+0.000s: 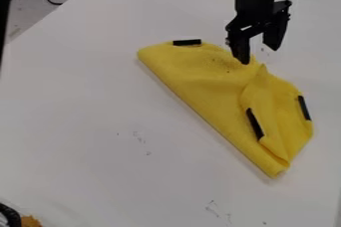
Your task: Fold the cloth from bottom left to top right
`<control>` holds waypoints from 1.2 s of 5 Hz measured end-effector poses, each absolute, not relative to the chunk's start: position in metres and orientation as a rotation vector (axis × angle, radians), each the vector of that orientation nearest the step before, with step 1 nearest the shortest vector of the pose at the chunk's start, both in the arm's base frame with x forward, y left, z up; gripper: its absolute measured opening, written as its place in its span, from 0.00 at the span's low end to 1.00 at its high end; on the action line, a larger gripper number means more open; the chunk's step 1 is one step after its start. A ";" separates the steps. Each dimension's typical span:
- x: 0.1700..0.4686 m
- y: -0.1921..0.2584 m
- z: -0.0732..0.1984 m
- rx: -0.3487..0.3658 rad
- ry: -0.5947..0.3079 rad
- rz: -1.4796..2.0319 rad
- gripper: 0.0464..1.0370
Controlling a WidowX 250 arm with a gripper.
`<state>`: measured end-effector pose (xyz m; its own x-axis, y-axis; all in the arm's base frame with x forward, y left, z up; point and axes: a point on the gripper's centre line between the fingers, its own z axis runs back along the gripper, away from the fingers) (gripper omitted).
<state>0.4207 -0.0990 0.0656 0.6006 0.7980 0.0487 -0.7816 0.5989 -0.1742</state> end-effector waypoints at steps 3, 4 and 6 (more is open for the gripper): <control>0.399 -0.069 0.080 -0.012 -0.052 0.912 0.96; 0.389 -0.050 0.076 0.046 -0.003 0.907 0.96; 0.352 -0.007 0.085 0.052 0.113 0.780 0.96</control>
